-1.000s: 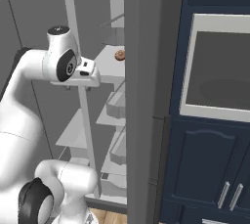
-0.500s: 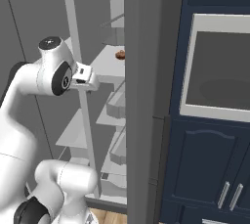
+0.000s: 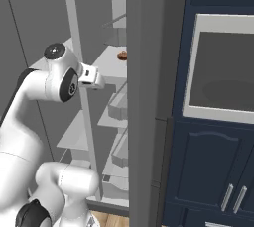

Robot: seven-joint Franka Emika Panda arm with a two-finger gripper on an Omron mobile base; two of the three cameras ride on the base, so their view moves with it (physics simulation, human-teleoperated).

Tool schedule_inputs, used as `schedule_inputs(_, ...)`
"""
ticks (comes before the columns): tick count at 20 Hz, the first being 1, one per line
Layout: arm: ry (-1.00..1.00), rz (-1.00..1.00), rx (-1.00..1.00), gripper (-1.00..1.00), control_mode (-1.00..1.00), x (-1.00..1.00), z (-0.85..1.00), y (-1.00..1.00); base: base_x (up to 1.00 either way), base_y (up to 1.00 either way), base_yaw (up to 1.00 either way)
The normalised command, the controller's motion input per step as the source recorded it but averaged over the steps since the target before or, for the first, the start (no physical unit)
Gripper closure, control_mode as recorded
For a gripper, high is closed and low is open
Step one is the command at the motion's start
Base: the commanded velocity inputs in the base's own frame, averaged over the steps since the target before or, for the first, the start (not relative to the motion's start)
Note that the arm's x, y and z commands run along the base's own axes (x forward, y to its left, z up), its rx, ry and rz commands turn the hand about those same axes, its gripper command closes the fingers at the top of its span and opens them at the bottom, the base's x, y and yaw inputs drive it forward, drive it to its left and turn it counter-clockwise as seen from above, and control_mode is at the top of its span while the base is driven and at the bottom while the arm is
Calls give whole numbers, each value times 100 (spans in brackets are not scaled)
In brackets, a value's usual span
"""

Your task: Take the mushroom and orange from the fridge shelf and place them in the freezer drawer to begin freezing them.

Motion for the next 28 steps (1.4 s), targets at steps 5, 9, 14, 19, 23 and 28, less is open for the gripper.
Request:
schedule_inputs(5,4,-4,0,-100,-100,35,11,-16,0,0,0)
schedule_inputs(9,8,-11,0,-100,-100,42,22,-12,0,0,0)
schedule_inputs(14,10,-27,0,-100,-100,35,11,-3,0,0,0)
schedule_inputs(19,8,-25,0,-100,-100,36,0,-21,0,0,0)
schedule_inputs(23,3,-23,0,-100,-100,36,0,-28,0,0,0)
schedule_inputs(28,1,-20,0,-100,-100,28,0,-39,0,0,0)
